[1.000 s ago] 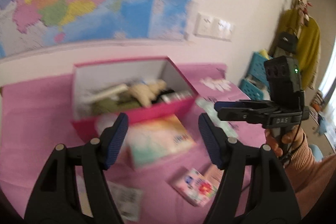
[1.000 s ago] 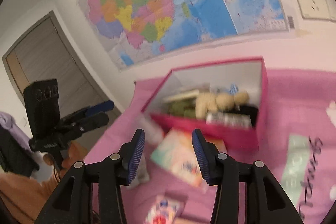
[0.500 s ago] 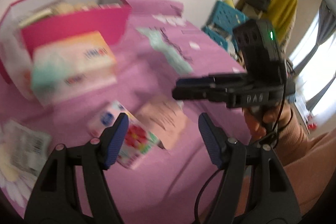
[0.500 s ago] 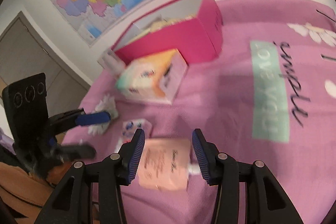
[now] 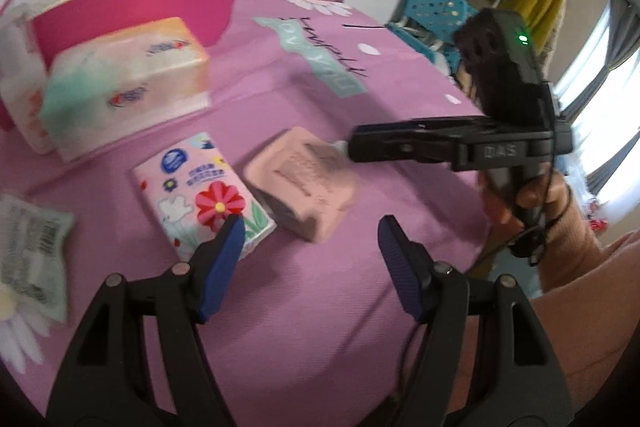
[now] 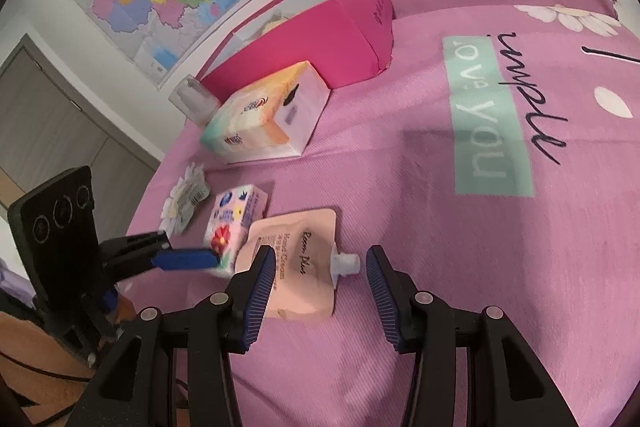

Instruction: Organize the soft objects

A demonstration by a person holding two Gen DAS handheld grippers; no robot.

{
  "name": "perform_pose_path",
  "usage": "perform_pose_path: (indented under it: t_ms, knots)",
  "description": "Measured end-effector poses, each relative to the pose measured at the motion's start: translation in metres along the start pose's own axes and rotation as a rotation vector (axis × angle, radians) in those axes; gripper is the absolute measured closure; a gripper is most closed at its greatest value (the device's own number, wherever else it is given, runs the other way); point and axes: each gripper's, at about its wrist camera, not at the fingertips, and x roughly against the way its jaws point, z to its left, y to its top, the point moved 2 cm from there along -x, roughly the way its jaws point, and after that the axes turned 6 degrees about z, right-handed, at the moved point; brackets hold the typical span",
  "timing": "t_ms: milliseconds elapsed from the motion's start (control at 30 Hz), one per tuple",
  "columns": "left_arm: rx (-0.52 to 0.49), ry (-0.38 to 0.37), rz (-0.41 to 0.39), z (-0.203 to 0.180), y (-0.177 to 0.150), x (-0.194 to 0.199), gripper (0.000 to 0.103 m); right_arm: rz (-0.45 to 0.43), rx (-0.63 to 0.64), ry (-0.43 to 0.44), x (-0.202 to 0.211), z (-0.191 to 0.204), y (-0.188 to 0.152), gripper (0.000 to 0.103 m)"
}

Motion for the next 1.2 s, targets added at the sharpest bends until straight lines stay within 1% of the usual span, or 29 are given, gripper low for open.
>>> perform_pose_path:
  t_ms: [100, 200, 233, 333, 400, 467, 533, 567, 600, 633, 667, 700, 733, 800, 867, 933, 1000, 1100, 1200]
  knots:
    - [0.002, 0.081, -0.005, 0.007, 0.002, 0.0, 0.033, 0.0, 0.001, 0.004, 0.003, 0.0, -0.004, 0.055]
    - [0.027, 0.133, -0.009, 0.015, 0.005, 0.001, 0.033, 0.0, 0.001, 0.009, 0.004, 0.0, -0.008, 0.055]
    - [0.042, 0.139, -0.011, 0.018, 0.006, 0.003, 0.033, 0.002, 0.003, 0.011, 0.003, 0.0, -0.01, 0.055]
    - [0.058, 0.028, -0.023, 0.014, 0.008, 0.009, 0.033, 0.011, 0.012, 0.022, 0.0, 0.003, -0.013, 0.055]
    - [0.033, -0.023, -0.02, 0.002, 0.009, 0.007, 0.033, 0.017, 0.018, 0.026, -0.004, 0.005, -0.014, 0.055]
    - [0.023, -0.058, 0.012, -0.007, 0.008, -0.002, 0.033, 0.013, 0.021, 0.035, -0.006, 0.007, -0.014, 0.055]
    - [0.02, -0.049, 0.044, -0.011, 0.009, -0.015, 0.033, 0.013, 0.023, 0.046, -0.007, 0.009, -0.014, 0.054]
    - [0.024, -0.045, 0.058, -0.011, 0.009, -0.019, 0.038, 0.011, 0.023, 0.05, -0.008, 0.01, -0.015, 0.054]
    - [0.035, -0.054, 0.081, -0.01, 0.01, -0.027, 0.047, 0.009, 0.023, 0.052, -0.008, 0.01, -0.015, 0.054]
    - [0.045, -0.063, 0.095, -0.008, 0.01, -0.031, 0.051, 0.008, 0.022, 0.056, -0.008, 0.01, -0.015, 0.054]
    - [0.054, -0.072, 0.105, -0.007, 0.009, -0.033, 0.057, 0.006, 0.019, 0.062, -0.007, 0.009, -0.015, 0.054]
    - [0.064, -0.08, 0.105, -0.004, 0.01, -0.035, 0.061, 0.005, 0.014, 0.071, -0.008, 0.009, -0.015, 0.054]
    - [0.069, -0.086, 0.102, -0.004, 0.011, -0.035, 0.063, 0.004, 0.012, 0.078, -0.008, 0.009, -0.015, 0.054]
    - [0.078, -0.09, 0.098, -0.003, 0.012, -0.032, 0.064, 0.003, 0.013, 0.092, -0.01, 0.009, -0.014, 0.054]
    - [0.081, -0.079, 0.099, -0.002, 0.012, -0.033, 0.064, -0.002, 0.021, 0.094, -0.011, 0.011, -0.014, 0.054]
    - [0.087, -0.083, 0.097, 0.0, 0.011, -0.03, 0.064, -0.008, 0.017, 0.093, -0.012, 0.012, -0.014, 0.06]
    - [0.088, -0.081, 0.092, 0.001, 0.009, -0.026, 0.064, -0.007, 0.015, 0.096, -0.013, 0.012, -0.013, 0.062]
    - [0.079, -0.076, 0.067, 0.001, 0.013, -0.018, 0.064, -0.018, 0.01, 0.117, -0.011, 0.013, -0.011, 0.062]
    - [0.064, -0.065, 0.024, 0.001, 0.019, -0.002, 0.064, -0.037, 0.035, 0.108, -0.003, 0.021, -0.006, 0.062]
